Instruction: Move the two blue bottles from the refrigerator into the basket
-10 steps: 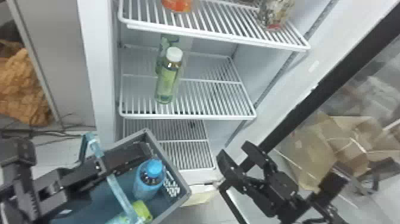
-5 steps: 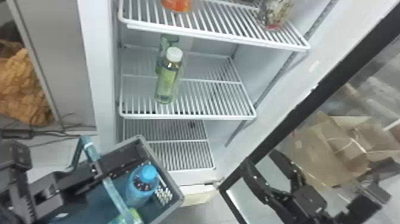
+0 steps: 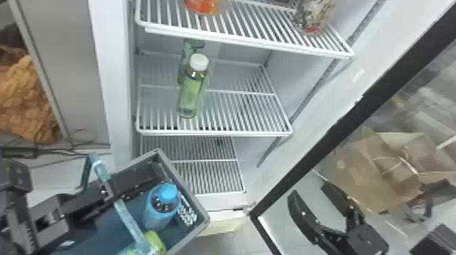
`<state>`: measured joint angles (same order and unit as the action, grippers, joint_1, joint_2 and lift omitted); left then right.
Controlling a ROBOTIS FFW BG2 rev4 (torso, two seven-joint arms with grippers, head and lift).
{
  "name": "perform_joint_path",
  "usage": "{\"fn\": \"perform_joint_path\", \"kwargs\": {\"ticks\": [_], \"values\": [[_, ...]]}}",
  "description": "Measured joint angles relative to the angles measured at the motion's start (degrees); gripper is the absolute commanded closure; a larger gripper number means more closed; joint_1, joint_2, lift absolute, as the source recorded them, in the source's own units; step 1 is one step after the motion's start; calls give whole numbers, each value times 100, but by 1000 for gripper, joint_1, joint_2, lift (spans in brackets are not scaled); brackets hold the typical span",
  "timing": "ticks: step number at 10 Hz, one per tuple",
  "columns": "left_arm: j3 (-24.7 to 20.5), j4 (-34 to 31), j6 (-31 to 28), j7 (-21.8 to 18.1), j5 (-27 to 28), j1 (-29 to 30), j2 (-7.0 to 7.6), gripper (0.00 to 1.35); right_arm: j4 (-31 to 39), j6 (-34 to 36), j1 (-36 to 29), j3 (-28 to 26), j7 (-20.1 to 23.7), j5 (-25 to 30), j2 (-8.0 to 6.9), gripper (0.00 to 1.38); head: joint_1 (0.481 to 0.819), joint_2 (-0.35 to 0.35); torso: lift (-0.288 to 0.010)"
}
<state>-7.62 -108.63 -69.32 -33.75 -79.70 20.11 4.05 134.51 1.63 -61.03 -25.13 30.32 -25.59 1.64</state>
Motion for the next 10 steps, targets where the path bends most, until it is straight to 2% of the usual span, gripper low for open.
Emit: {"fn": "perform_joint_path", "kwargs": {"ticks": [10], "values": [[-16,0,42,-2,-14,7,17,1188,-156,-121,41,-28,0,-122,-32,137,695,-350,-216]]}}
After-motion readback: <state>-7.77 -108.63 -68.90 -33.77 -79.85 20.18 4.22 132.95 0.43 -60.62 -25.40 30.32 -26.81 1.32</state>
